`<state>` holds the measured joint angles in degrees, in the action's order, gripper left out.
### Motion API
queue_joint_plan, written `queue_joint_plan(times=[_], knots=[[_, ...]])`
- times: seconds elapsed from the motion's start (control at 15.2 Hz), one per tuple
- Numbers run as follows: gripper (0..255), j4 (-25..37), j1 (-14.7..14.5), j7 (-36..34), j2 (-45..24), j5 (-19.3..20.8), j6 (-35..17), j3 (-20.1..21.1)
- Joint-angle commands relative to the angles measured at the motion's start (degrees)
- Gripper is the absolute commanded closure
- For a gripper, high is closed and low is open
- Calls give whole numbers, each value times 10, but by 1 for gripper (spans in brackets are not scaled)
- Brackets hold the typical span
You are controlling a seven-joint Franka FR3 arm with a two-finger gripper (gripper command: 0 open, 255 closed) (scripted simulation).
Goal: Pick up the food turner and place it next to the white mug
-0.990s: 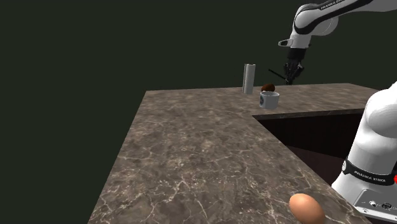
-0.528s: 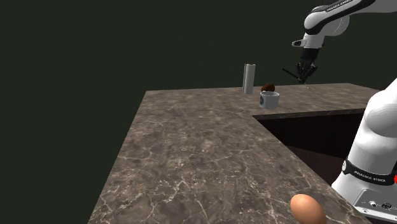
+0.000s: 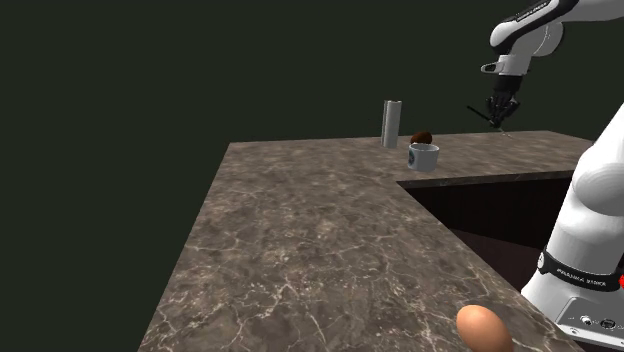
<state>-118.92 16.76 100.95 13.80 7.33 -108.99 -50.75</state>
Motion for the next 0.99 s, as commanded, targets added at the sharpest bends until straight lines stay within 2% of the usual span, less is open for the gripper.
queue_joint_plan(times=[0.0,0.92], knots=[[255,28,-3,45,-36,-25,1,-34],[255,-36,-6,91,-93,-71,-98,-64]])
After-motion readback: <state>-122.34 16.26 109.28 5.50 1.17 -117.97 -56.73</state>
